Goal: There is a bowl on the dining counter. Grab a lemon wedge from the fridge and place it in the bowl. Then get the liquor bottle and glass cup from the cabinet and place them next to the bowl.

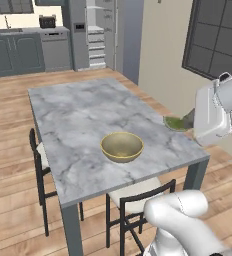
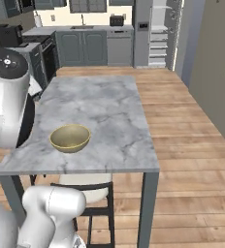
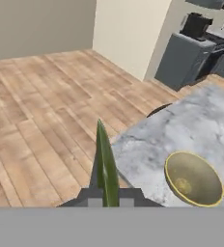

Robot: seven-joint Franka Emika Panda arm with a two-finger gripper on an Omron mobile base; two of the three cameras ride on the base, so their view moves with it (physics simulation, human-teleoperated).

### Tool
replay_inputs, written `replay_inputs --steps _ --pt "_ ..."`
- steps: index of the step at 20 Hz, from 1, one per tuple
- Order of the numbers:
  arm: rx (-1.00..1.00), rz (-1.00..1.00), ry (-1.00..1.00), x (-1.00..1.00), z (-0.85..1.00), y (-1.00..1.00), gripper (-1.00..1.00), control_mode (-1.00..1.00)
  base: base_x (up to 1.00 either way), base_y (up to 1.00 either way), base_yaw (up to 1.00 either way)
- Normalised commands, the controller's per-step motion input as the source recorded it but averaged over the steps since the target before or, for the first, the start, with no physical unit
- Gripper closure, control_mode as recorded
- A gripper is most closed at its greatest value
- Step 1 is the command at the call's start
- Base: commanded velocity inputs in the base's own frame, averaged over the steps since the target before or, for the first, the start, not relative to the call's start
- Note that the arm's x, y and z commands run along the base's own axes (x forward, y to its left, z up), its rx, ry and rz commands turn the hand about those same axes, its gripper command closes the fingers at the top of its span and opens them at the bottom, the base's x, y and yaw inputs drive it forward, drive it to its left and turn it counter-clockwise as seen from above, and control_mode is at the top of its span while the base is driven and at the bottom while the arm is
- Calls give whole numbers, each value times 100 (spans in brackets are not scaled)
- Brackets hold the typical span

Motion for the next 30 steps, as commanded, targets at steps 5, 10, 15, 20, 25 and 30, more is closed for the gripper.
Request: replay_inputs --steps 5,10,15,20,25,30 --pt "-17 7 44 71 -32 25 100 -100 0 0 0" --pt "-8 2 28 37 -42 0 100 -100 0 0 0" --pt "0 0 9 17 -42 -14 100 -100 0 0 0" --pt "0 0 1 28 -40 -19 100 -100 0 0 0" --pt "0 -1 0 46 -35 -5 100 -100 0 0 0" --pt "-4 -6 0 62 -35 0 100 -100 0 0 0"
